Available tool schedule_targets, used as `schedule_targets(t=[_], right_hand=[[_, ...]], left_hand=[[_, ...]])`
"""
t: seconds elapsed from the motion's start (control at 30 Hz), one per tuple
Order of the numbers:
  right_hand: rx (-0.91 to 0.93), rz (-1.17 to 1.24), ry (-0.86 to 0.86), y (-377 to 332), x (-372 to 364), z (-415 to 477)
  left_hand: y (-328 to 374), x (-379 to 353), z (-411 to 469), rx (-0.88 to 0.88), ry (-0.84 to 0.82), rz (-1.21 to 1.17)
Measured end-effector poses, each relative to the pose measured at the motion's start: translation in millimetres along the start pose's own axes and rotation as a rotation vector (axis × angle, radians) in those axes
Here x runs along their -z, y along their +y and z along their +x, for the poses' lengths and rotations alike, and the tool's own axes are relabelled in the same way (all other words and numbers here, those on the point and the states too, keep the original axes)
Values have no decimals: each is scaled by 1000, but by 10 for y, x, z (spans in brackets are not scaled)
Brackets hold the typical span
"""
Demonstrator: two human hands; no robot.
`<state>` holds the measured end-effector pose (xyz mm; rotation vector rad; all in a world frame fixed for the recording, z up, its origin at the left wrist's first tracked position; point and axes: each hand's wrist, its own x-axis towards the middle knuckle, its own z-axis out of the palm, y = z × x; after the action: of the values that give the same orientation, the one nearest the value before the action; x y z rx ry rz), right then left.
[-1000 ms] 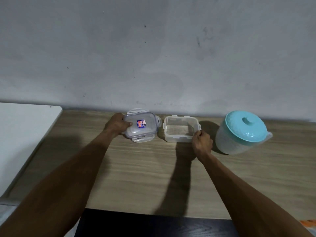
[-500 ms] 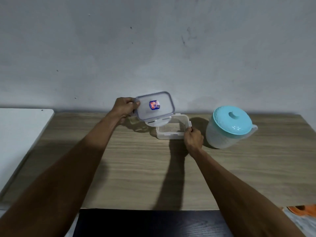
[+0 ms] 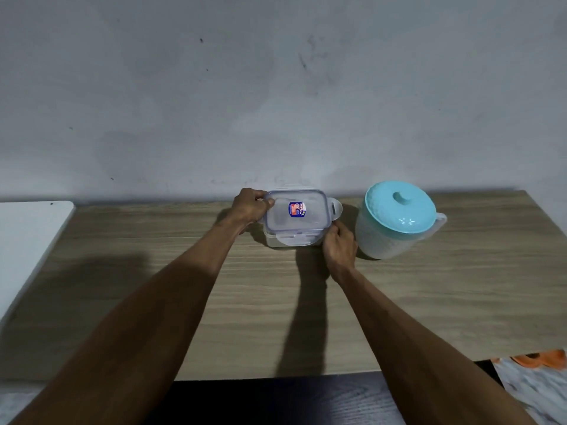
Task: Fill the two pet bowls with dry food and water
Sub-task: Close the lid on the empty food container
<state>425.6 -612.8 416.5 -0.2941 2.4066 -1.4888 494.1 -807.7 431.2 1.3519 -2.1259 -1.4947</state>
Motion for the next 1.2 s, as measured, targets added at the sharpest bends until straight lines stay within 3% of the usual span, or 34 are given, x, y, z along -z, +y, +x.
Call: schedule_targets(t=[0.3,0.4,0.57,0.67,0.77,0.83,1.2], right_hand=[[-47,-60,-62,-25,30,17],[-44,-131,17,-49,21,12],[319,-444,137,-124,-18,-57],[510,-562,-99,-239,-1,32],[565,-795,-441,-361,13,251],[579,-946,-565,-420,-9,390],[621,-1205,-663,-531,-224,551]], left_hand=[[-50,-84,-152,-70,43,161],[-32,-153,-242,-96,75,144],[-15,-201,-382,-29,54,80],[-67,-163,-392,-32,44,101],[-116,-125,-411,-44,-17,103],[-206,-122,-381,-59,-40,82],[-417,-110,-316,-87,-88,114]])
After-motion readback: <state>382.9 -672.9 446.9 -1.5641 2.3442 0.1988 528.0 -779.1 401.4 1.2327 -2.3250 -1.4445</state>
